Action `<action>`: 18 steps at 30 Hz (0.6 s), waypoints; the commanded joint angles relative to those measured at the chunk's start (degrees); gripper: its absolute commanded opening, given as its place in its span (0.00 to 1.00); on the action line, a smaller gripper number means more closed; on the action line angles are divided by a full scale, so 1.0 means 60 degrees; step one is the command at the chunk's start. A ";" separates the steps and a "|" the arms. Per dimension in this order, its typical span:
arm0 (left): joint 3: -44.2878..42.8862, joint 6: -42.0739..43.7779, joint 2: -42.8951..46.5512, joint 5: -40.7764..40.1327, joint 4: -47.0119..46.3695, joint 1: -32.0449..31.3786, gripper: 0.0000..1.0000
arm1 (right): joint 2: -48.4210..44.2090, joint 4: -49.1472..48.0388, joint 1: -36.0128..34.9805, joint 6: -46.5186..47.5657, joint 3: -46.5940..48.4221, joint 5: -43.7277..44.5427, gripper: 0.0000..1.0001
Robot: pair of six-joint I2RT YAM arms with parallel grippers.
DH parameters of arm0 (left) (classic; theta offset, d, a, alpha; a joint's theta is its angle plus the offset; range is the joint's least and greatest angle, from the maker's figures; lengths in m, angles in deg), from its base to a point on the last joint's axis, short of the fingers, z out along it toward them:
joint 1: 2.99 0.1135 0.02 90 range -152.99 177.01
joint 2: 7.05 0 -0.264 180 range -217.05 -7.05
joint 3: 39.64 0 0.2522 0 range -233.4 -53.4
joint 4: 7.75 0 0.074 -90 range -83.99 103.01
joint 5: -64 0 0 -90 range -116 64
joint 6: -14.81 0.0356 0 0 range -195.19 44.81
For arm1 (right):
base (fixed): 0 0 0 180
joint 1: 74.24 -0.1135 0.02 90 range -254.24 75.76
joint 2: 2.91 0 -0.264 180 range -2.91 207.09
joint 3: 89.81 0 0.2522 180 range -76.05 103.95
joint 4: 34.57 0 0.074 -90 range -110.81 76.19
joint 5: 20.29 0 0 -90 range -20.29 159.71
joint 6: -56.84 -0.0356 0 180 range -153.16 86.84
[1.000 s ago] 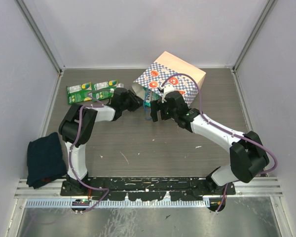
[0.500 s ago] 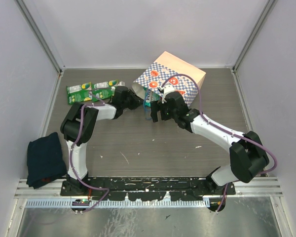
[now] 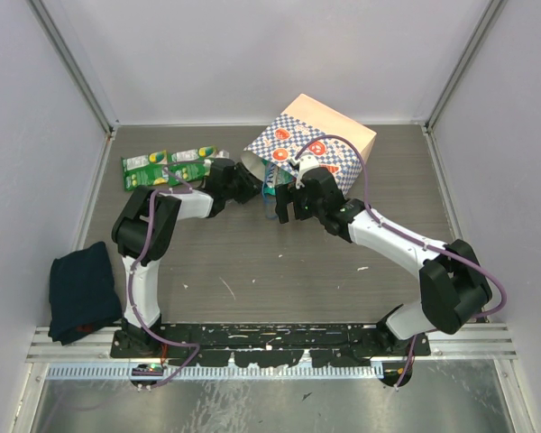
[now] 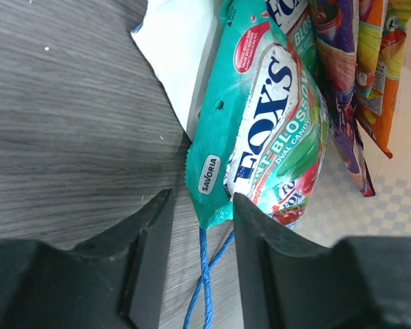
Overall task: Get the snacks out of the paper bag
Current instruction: Take out the snack from the paper bag.
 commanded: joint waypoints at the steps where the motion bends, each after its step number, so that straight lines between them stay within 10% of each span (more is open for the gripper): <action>1: -0.0059 0.0350 0.0354 -0.0147 0.0061 -0.0046 0.46 | -0.0244 -0.0535 -0.0032 0.0007 0.0069 0.0101 0.97; 12: -0.0181 0.0108 0.0018 -0.0038 -0.0149 -0.0127 0.43 | -0.0221 -0.0544 -0.0022 0.0000 0.0070 0.0100 0.97; 18: -0.0414 0.0091 -0.0057 -0.0042 -0.0079 -0.0151 0.25 | -0.0236 -0.0552 -0.0027 0.0011 0.0080 0.0115 0.97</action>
